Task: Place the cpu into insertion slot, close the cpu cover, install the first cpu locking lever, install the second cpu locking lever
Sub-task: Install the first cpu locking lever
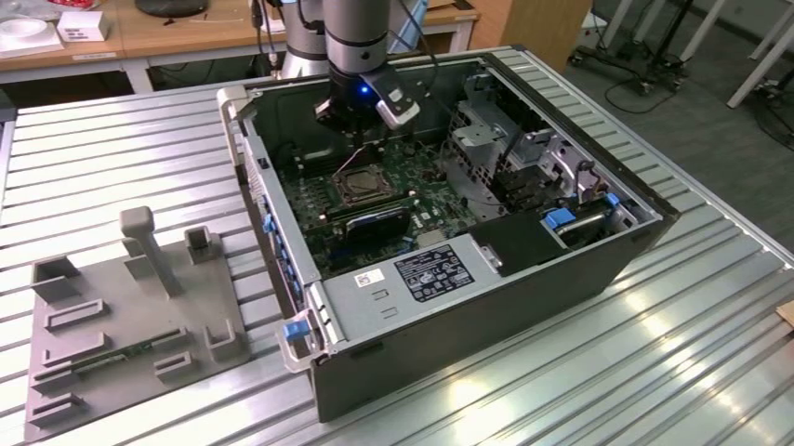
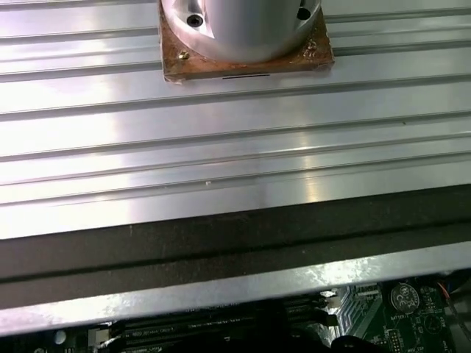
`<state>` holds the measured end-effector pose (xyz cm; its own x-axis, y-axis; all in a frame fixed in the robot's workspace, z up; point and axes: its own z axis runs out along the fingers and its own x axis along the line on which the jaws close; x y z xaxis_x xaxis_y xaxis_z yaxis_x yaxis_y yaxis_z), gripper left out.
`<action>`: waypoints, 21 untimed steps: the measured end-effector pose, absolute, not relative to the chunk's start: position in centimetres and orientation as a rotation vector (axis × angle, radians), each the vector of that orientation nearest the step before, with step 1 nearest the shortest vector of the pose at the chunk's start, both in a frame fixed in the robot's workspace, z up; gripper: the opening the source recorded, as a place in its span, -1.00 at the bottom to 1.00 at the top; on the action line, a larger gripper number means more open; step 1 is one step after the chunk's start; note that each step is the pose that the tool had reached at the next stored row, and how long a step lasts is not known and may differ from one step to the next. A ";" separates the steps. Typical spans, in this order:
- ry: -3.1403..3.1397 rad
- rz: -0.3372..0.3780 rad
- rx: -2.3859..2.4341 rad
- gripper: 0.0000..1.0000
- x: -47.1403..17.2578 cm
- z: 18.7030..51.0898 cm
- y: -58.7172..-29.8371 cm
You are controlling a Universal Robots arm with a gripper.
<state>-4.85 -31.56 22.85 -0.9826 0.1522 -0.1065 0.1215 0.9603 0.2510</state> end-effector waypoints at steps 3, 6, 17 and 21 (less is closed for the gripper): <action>2.986 0.371 0.209 -0.79 -4.9 22.9 -31.6; 2.985 0.370 0.222 -0.79 -5.0 22.9 -31.6; 2.972 0.365 0.298 -0.79 -5.5 22.9 -31.7; 2.969 0.365 0.304 -0.79 -5.9 22.8 -31.8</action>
<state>-5.90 -31.79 22.85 -0.9706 0.2150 -0.1079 0.1825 0.9504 0.2519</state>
